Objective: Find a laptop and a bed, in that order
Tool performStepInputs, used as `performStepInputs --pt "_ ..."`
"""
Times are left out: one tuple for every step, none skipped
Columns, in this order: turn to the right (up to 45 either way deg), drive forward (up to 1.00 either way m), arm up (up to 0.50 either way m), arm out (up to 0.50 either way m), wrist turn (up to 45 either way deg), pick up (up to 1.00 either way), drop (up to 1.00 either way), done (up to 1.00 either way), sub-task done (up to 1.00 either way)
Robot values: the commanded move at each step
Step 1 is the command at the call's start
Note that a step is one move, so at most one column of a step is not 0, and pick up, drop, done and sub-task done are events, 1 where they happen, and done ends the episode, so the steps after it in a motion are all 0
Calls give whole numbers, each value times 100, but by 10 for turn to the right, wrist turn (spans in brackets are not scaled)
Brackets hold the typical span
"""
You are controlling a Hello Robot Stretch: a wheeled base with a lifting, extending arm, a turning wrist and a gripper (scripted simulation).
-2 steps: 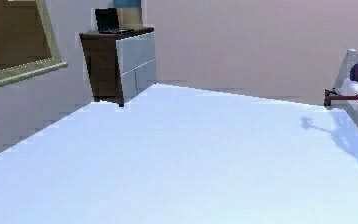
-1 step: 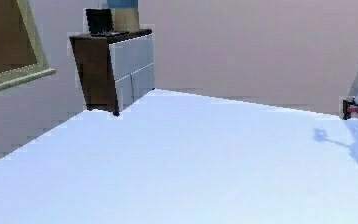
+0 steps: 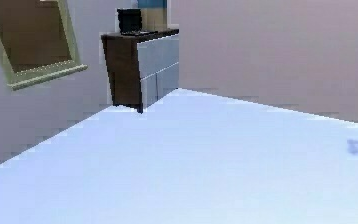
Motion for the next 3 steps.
performStepInputs --pt "0 100 0 0 0 0 0 0 0" --pt "0 100 0 0 0 0 0 0 0" --pt "-360 0 0 0 0 0 0 0 0"
